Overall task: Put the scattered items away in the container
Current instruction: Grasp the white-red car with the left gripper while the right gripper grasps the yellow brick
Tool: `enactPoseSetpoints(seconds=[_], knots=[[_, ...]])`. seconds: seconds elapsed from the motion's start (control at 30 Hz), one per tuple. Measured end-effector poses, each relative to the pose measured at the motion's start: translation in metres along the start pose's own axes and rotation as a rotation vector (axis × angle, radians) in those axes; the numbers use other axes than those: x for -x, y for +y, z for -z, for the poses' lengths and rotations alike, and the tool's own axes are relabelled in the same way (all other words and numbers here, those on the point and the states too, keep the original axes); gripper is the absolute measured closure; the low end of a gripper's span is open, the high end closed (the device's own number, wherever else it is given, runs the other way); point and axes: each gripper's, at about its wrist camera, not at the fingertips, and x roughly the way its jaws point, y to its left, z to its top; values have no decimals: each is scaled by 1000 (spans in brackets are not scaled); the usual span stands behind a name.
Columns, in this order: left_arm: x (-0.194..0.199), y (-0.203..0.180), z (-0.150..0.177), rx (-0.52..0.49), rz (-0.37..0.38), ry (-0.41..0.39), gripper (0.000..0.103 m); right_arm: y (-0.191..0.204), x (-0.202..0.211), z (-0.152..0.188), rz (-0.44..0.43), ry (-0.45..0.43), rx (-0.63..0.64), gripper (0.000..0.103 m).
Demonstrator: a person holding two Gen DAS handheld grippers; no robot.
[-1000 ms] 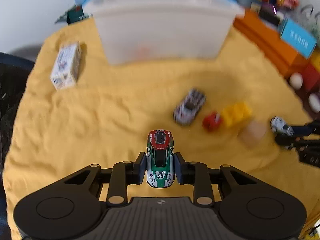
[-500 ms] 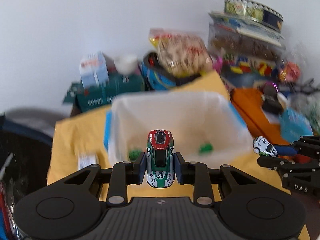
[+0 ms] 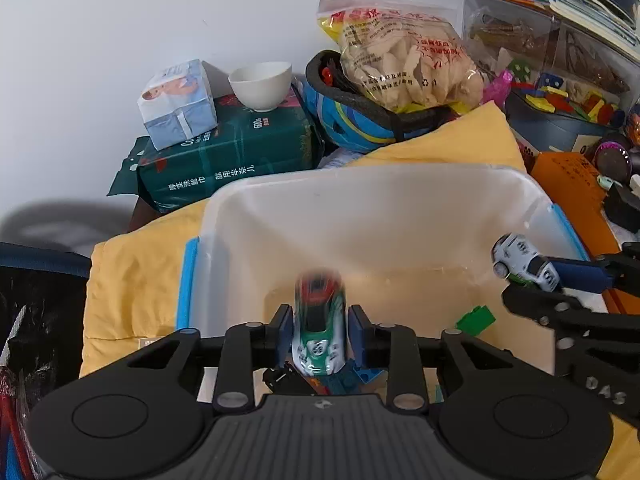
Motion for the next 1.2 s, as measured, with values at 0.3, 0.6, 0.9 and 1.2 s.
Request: enactPoseSetpoints(seconds=[0.3,0.6,0.9,1.2], knots=[[85,1,35,1,58,-192,44,-11,71,9,-66,-135,-44,58],[62,-41,154,-121,130,25,42,1,101,116,-98,16,37,58],[25,-55,169,-206,186,111,43,24,101,183,-129,161,-11,59],[-2,-78,168,-325,258,161,70,39,114,186,-86,104,134,59]])
